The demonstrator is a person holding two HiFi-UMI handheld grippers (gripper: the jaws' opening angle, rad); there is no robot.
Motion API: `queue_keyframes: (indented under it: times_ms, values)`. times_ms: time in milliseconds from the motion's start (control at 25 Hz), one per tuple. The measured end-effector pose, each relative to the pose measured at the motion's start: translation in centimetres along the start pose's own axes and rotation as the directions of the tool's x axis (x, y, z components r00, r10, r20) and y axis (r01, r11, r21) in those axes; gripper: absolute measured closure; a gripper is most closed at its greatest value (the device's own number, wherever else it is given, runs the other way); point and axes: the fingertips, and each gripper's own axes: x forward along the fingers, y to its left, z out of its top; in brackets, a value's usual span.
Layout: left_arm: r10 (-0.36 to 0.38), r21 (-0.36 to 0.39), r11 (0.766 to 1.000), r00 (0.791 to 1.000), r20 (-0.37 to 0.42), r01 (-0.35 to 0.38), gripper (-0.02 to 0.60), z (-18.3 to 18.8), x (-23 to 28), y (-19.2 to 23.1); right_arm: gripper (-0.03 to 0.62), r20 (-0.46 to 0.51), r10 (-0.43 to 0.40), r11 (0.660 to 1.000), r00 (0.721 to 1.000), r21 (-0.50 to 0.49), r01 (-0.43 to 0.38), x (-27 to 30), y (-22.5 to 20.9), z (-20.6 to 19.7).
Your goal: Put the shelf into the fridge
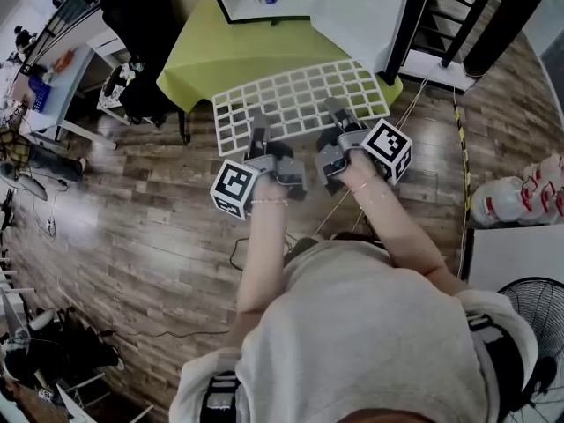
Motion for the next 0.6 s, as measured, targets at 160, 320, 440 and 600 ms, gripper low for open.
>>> queue_keyframes:
  times_ms: [160, 320, 440, 600]
  values:
    - [-0.003, -0.016, 1.0, 1.0, -0.01, 0.002, 0.532, -0.2, -0.4, 0.6, 0.566, 0.013, -0.006, 1.0, 1.0, 0.022, 0.005, -0.4, -0.7, -0.2]
    - [-0.015, -0.007, 1.0, 1.0, -0.02, 0.015, 0.533, -0.5, 0.2, 0.7, 0.565, 0.028, -0.007, 0.999, 1.0, 0.036, 0.006, -0.5, -1.6, 0.2]
    - [-0.018, -0.005, 1.0, 0.999, -0.038, 0.017, 0.534, 0.1, 0.6, 1.0, 0.565, 0.042, -0.01, 0.999, 0.999, 0.047, 0.008, 0.0, -2.0, -0.4]
    - [-0.018, -0.001, 1.0, 0.999, -0.047, 0.018, 0.535, 1.3, 0.6, 1.5, 0.565, 0.05, -0.01, 1.0, 0.999, 0.026, 0.009, 0.7, -2.2, -1.3]
